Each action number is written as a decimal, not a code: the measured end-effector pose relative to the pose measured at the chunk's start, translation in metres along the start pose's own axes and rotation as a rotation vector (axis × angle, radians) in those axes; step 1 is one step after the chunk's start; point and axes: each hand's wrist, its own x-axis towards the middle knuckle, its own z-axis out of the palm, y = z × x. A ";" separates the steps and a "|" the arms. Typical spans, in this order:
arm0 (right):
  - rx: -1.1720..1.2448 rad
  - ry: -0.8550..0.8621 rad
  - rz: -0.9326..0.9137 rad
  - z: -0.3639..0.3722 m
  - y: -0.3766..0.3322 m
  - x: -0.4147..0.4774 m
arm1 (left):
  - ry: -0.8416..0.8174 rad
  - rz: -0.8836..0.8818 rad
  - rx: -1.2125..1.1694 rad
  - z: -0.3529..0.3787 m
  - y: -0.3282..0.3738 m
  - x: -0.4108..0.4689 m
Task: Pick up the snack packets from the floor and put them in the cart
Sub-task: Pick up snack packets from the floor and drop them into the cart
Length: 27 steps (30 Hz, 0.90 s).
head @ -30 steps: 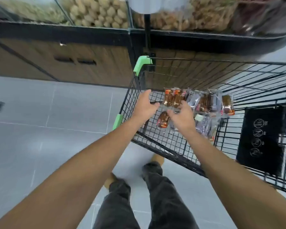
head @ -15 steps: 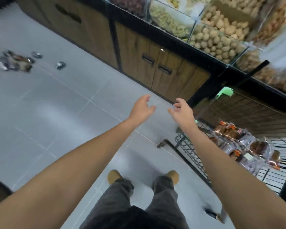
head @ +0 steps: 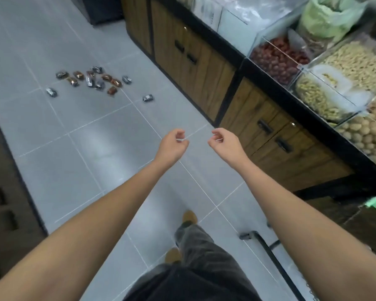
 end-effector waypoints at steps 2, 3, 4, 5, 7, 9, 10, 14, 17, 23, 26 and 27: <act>-0.004 -0.023 -0.053 0.028 -0.031 0.023 | 0.059 -0.005 -0.024 -0.036 -0.009 0.015; -0.009 -0.037 -0.078 0.044 -0.045 0.036 | 0.093 -0.011 -0.031 -0.054 -0.014 0.023; -0.012 -0.056 -0.100 0.060 -0.060 0.049 | 0.126 -0.018 -0.041 -0.072 -0.020 0.033; -0.013 -0.075 -0.116 0.076 -0.076 0.063 | 0.156 -0.028 -0.053 -0.091 -0.026 0.045; -0.005 -0.110 -0.145 0.109 -0.107 0.092 | 0.203 -0.053 -0.063 -0.130 -0.036 0.069; 0.027 -0.136 -0.186 0.142 -0.143 0.124 | 0.251 -0.071 -0.071 -0.172 -0.043 0.101; 0.043 -0.142 -0.205 0.154 -0.160 0.138 | 0.273 -0.080 -0.081 -0.190 -0.044 0.115; 0.103 -0.219 -0.271 0.210 -0.243 0.195 | 0.368 -0.128 -0.120 -0.275 -0.045 0.168; 0.109 -0.275 -0.343 0.247 -0.308 0.232 | 0.467 -0.136 -0.170 -0.340 -0.044 0.197; 0.193 -0.351 -0.390 0.317 -0.411 0.284 | 0.703 -0.156 -0.269 -0.454 -0.065 0.232; 0.244 -0.433 -0.361 0.358 -0.448 0.311 | 0.782 -0.167 -0.335 -0.503 -0.084 0.251; 0.257 -0.460 -0.347 0.371 -0.459 0.318 | 0.797 -0.173 -0.351 -0.518 -0.091 0.259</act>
